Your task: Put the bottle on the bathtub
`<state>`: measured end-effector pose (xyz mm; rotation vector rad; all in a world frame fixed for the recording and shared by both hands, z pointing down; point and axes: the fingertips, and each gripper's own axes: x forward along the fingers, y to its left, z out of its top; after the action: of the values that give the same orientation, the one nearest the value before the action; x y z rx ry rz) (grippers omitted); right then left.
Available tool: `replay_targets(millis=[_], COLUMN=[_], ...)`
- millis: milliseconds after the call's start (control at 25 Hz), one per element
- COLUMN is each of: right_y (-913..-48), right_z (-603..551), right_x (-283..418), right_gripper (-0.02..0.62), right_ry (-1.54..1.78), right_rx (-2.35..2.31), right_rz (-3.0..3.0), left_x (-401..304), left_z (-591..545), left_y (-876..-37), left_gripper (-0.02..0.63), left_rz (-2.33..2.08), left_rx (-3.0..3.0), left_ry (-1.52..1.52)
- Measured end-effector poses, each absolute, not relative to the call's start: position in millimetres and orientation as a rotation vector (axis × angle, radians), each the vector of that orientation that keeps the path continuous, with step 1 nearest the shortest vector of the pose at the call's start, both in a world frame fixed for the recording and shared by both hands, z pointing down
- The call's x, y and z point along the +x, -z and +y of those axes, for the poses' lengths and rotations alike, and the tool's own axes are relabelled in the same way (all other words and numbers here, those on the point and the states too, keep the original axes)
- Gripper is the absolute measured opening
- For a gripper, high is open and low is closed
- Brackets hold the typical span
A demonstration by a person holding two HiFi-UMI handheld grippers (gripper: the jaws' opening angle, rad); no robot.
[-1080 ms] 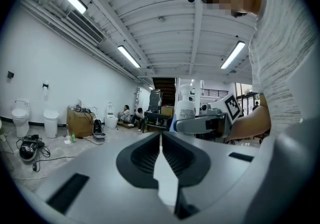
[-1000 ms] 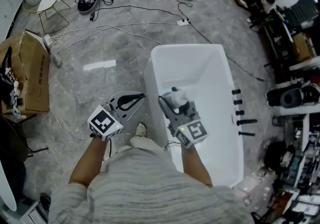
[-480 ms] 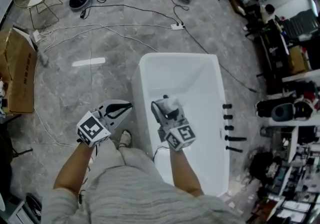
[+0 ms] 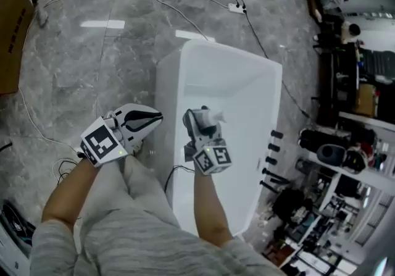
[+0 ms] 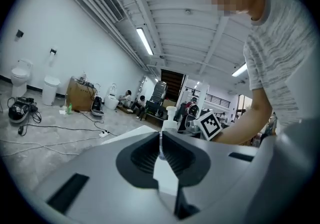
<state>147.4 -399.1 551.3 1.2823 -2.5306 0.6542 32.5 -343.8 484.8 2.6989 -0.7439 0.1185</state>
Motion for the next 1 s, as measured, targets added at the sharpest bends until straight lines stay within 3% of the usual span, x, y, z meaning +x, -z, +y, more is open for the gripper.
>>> replay_targets(millis=[600, 1000], right_y=[-688.3, -720.6], right_z=[-465.4, -486.8], right_x=[148.2, 147.3], right_gripper=[0.236, 0.236], right_ry=[-0.656, -0.541], right_rx=[1.474, 1.325], right_rz=[-2.423, -2.484], left_x=[26.3, 72.2], left_z=[-376.5, -430.5], left_y=[-619.2, -666.5], left_gripper=[0.003, 0.003], left_rz=[-0.537, -0.51], left_rx=[2.614, 2.695], left_ry=[-0.12, -0.152])
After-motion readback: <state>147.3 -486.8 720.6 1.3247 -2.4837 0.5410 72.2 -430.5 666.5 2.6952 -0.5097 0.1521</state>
